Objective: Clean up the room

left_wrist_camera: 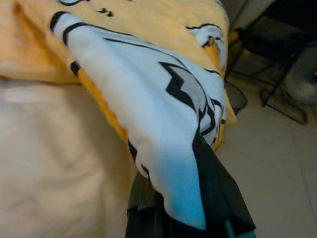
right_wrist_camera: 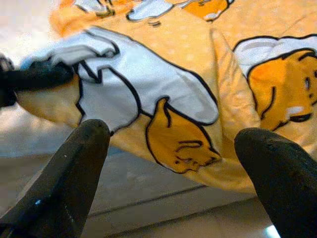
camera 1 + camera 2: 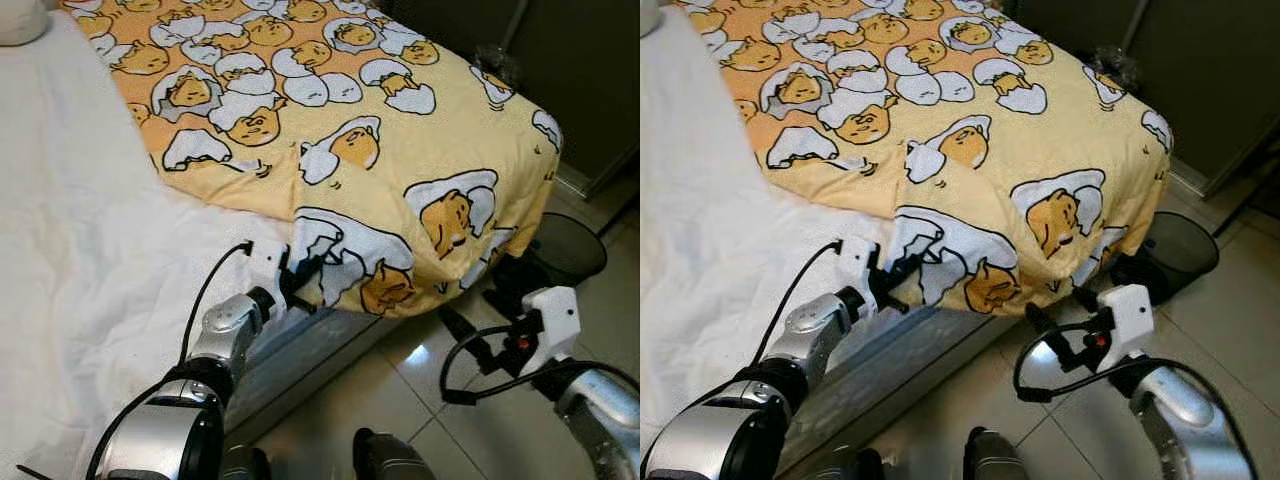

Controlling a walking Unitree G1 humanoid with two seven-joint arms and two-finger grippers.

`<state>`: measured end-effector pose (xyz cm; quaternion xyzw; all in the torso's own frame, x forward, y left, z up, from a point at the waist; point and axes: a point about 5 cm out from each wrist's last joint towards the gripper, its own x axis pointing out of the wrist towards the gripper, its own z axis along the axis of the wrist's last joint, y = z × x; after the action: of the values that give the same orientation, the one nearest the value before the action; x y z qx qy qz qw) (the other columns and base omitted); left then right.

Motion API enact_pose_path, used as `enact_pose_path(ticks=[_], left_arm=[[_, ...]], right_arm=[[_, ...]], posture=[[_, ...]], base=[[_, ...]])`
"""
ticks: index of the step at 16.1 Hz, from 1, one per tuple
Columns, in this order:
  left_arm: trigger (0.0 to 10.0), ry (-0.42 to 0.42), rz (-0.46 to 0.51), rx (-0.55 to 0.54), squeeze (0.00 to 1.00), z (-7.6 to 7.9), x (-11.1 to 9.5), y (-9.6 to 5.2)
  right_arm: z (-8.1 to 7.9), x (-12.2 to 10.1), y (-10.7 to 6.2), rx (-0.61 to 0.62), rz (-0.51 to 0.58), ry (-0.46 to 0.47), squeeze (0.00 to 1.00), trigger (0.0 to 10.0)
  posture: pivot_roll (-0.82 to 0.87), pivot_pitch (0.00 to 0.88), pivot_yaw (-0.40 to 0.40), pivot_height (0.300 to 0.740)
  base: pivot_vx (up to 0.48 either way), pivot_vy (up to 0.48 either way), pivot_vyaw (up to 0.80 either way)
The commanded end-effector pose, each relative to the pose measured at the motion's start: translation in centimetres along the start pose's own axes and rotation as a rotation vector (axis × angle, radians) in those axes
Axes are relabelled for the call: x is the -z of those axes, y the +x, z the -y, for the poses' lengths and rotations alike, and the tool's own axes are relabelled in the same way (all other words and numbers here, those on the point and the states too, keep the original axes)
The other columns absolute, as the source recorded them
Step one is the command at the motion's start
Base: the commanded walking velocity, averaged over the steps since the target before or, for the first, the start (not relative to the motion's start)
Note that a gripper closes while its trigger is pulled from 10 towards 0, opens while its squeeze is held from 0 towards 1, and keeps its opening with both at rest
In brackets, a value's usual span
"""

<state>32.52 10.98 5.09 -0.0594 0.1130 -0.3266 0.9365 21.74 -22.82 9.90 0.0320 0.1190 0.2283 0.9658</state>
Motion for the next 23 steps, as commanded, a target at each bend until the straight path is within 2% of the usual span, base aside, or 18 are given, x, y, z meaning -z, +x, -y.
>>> enact_pose_path(ticks=[1,3,5,9,12,15,17,21,23], left_arm=[[0.0,0.047,-0.045,0.085,0.00,0.6,1.2,-0.6],[0.0,0.085,-0.071,0.126,0.00,0.9,1.7,-0.8],[0.0,0.094,-0.074,0.229,0.00,2.2,2.4,-0.8],[0.0,0.067,-0.052,0.339,0.00,3.7,2.9,-0.8],[0.0,0.032,-0.025,0.357,0.00,3.8,2.9,-1.0],[0.0,0.031,-0.010,0.390,0.00,3.6,2.7,-1.4],[0.0,0.074,-0.019,0.477,0.00,3.8,2.7,-1.9],[0.0,0.089,-0.026,0.535,0.00,4.0,2.9,-2.5],[0.0,0.086,-0.044,0.602,0.00,4.6,3.5,-3.2]], right_arm=[[0.7,-2.4,-0.4,-0.023,0.061,0.007,0.00,10.0],[1.0,-3.1,-0.3,-0.031,0.076,0.005,0.00,10.0],[0.9,-3.6,-0.3,-0.043,0.097,0.019,0.00,10.0],[0.8,-3.6,0.1,-0.041,0.102,0.046,0.00,10.0],[0.6,-3.4,0.3,-0.038,0.103,0.064,0.00,10.0],[0.7,-3.3,0.4,-0.036,0.095,0.067,0.00,10.0],[1.1,-3.4,0.5,-0.029,0.091,0.057,0.00,10.0],[1.5,-3.7,0.8,-0.024,0.094,0.052,0.00,10.0],[1.3,-3.8,1.1,-0.051,0.086,0.052,0.00,10.0]], posture=[[-0.24,0.097,0.009,0.736],[-0.24,0.095,0.010,0.736],[-0.25,0.089,0.014,0.736],[-0.24,0.083,0.021,0.736],[-0.24,0.081,0.023,0.736],[-0.24,0.080,0.020,0.736],[-0.24,0.077,0.014,0.736],[-0.23,0.071,0.001,0.736],[-0.22,0.068,-0.006,0.736]], base=[[0.000,0.000,0.00],[0.000,0.000,0.00],[0.000,0.000,0.00],[0.000,0.000,0.00],[0.000,0.000,0.00],[0.000,0.000,0.00],[0.000,0.000,0.00],[0.000,0.000,0.00],[0.000,0.000,0.00]])
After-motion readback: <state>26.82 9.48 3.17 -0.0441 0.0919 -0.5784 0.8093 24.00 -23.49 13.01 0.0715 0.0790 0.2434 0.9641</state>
